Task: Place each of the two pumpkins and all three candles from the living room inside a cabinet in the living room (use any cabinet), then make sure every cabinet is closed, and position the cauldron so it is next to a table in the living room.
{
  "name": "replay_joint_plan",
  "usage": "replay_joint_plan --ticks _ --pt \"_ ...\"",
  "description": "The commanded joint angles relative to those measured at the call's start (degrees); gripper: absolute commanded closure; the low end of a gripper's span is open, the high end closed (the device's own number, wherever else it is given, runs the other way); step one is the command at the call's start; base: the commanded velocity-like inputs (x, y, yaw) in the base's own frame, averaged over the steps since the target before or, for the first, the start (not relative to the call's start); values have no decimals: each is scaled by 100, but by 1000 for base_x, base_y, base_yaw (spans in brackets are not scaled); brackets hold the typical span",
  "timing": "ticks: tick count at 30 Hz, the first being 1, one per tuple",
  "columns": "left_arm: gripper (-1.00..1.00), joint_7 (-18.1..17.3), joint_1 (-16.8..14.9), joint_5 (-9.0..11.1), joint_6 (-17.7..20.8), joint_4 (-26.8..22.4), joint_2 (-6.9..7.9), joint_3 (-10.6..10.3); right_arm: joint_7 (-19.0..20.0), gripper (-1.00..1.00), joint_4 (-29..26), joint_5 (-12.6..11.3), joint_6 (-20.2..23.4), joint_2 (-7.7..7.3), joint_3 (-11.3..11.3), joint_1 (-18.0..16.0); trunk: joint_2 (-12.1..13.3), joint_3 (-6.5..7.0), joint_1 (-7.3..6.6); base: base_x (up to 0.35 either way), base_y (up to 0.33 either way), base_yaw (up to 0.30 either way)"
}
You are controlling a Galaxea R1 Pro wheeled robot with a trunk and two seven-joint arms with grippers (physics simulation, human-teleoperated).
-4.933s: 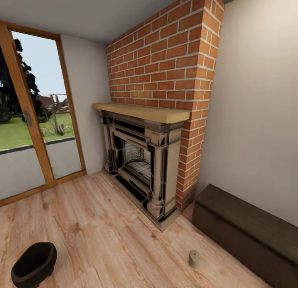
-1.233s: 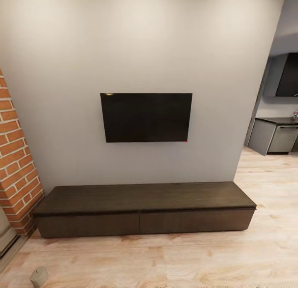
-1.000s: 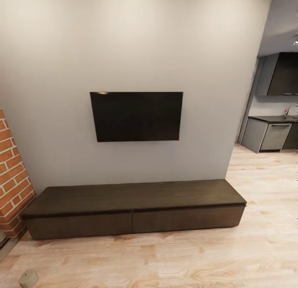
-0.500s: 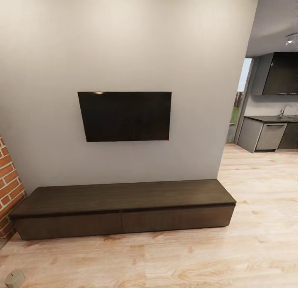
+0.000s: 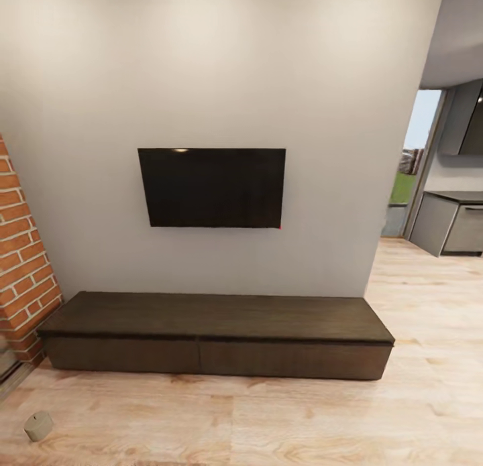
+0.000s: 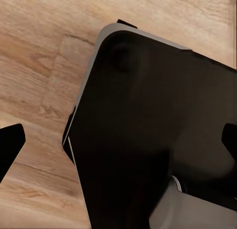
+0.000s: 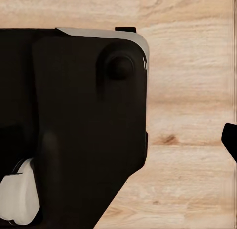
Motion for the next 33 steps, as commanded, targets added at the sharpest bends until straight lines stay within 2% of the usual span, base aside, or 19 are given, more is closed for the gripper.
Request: replay_joint_plan --ticks 1,13,26,33 --pt "-100 2 0 -5 -12 -2 -1 44 -2 -100 3 0 -14 0 -2 -3 -6 -8 2 112 -300 78" --pt "-100 0 0 -5 -10 -1 -1 44 2 -100 2 0 -14 0 -2 -3 -6 -8 2 198 -275 9" --pt "-100 -3 0 -5 -13 3 -1 44 7 -100 2 0 -15 0 -2 -3 -6 -8 2 269 -222 -220" --pt "-100 0 0 -5 -16 3 -1 44 7 -100 2 0 -23 0 -2 -3 -6 -8 2 309 -92 -50"
